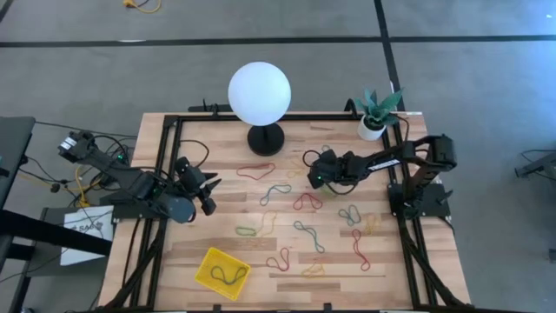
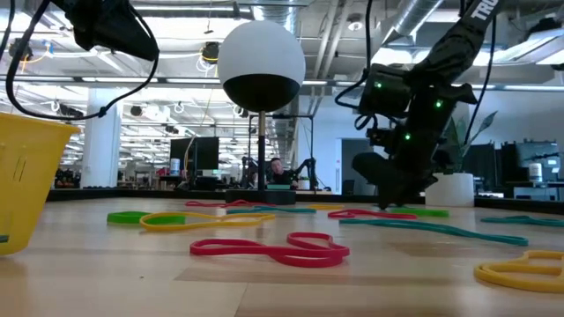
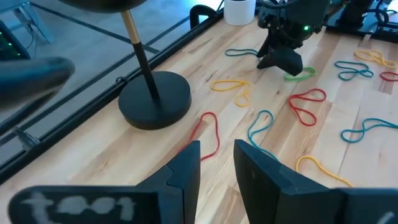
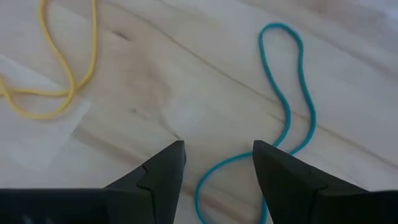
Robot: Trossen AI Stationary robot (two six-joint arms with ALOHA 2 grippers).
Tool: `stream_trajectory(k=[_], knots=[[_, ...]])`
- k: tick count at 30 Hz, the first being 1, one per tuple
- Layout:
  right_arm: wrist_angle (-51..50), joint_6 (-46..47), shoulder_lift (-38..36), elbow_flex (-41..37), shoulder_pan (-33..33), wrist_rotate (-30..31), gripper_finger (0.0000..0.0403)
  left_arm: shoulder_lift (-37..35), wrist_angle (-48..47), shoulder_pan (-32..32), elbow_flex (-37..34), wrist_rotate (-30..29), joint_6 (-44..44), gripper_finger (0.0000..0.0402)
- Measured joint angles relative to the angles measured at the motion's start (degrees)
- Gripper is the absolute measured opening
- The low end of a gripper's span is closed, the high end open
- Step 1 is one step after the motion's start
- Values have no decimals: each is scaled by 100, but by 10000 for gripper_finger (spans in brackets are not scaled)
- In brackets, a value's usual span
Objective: Pick and place items into bin
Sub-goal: Put the blue rubber band into the yellow bin
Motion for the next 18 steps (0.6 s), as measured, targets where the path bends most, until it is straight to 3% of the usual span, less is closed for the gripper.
stream_trajectory(k=[10,18], knots=[[-81,1021,41,-9,251,13,189,0,8,0,0,0,-2,88],[-109,1116,8,4,356,253,185,-2,8,0,0,0,0,88]])
